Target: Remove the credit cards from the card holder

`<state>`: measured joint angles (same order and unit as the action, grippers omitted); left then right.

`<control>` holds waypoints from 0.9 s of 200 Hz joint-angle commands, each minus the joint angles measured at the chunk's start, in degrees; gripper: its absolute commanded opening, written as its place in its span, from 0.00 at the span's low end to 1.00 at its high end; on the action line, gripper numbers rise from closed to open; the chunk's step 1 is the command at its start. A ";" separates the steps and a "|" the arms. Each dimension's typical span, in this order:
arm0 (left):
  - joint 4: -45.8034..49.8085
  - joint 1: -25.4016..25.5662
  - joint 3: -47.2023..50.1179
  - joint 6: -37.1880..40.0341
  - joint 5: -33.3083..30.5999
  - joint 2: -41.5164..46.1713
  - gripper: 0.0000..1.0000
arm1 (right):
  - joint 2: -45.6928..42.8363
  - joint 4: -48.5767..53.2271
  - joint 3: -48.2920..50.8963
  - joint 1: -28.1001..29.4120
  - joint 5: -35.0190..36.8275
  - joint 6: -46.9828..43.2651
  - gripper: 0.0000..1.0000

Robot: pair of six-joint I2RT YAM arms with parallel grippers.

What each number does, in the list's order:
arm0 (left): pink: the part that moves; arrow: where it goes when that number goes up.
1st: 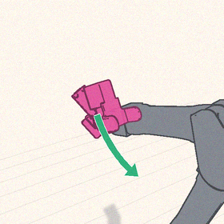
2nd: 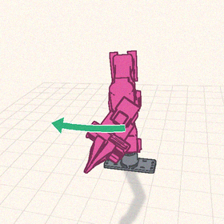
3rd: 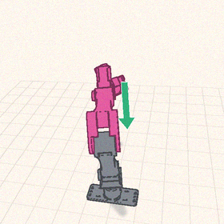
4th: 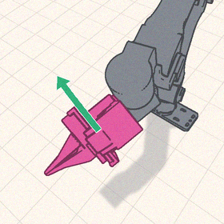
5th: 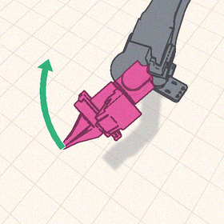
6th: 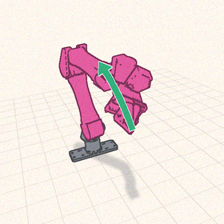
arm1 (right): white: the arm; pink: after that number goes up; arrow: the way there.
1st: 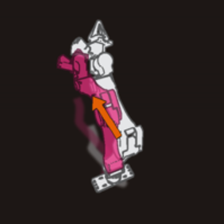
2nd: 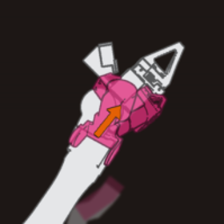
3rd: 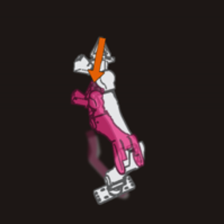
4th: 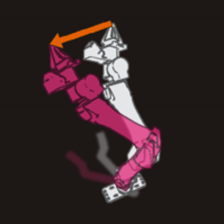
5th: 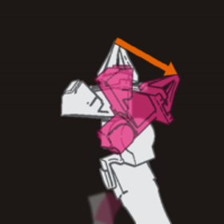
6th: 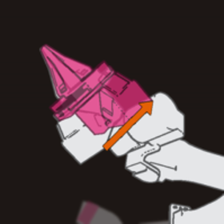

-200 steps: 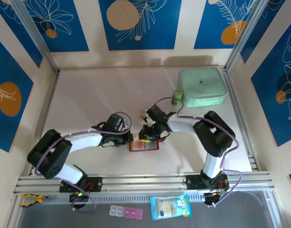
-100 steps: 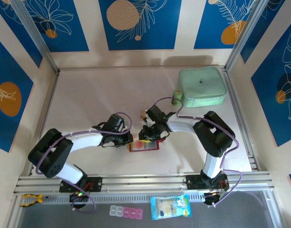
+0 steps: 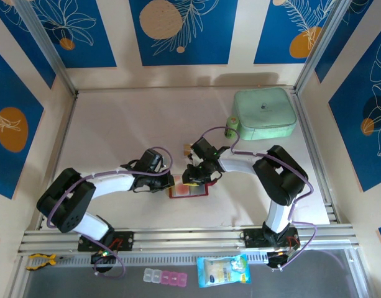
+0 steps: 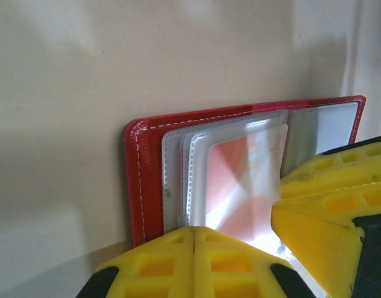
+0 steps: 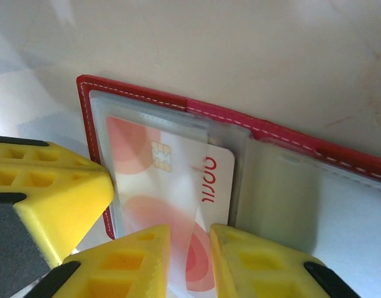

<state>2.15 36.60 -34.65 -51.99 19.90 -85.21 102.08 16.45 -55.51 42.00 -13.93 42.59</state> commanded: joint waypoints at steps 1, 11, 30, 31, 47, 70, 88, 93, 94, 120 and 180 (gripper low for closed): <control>3.73 -0.40 0.27 0.90 -1.19 0.04 0.03 | -1.15 4.03 -0.39 -0.07 2.42 -1.10 0.25; 3.82 -0.37 0.18 0.93 -1.22 0.17 0.03 | -1.50 4.16 -0.39 -0.13 2.49 -1.23 0.25; 4.08 -0.40 -0.30 1.07 -1.22 0.31 0.03 | -1.97 4.38 -0.40 -0.16 2.59 -1.28 0.25; 4.13 -0.44 -0.31 1.08 -1.25 0.31 0.03 | -2.02 4.38 -0.40 -0.16 2.59 -1.28 0.25; 4.35 -0.39 -0.97 1.12 -1.16 0.60 0.03 | -2.63 4.68 -0.48 -0.16 2.51 -1.37 0.25; 4.44 -0.39 -2.00 1.24 -0.97 1.01 0.03 | -3.47 4.91 -0.48 -0.25 2.42 -1.37 0.26; 4.88 -0.42 -2.84 1.61 -1.01 1.27 0.03 | -3.92 4.90 -0.31 -0.30 2.35 -1.28 0.26; 5.05 -0.39 -3.08 1.78 -0.93 1.28 0.03 | -3.99 4.83 -0.30 -0.42 2.33 -1.26 0.26; 5.09 -0.39 -3.15 1.79 -0.92 1.28 0.03 | -4.00 4.87 -0.26 -0.42 2.33 -1.27 0.26; 5.06 -0.22 -4.09 1.98 0.22 0.88 0.03 | -4.37 3.93 0.46 -0.78 1.66 -0.89 0.26; 3.62 1.63 -4.37 1.11 1.00 -1.24 0.02 | -4.25 1.57 1.89 -1.39 -0.04 0.04 0.26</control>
<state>5.56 37.45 -38.11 -50.92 19.73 -85.23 99.53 18.61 -54.52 40.86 -12.25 42.04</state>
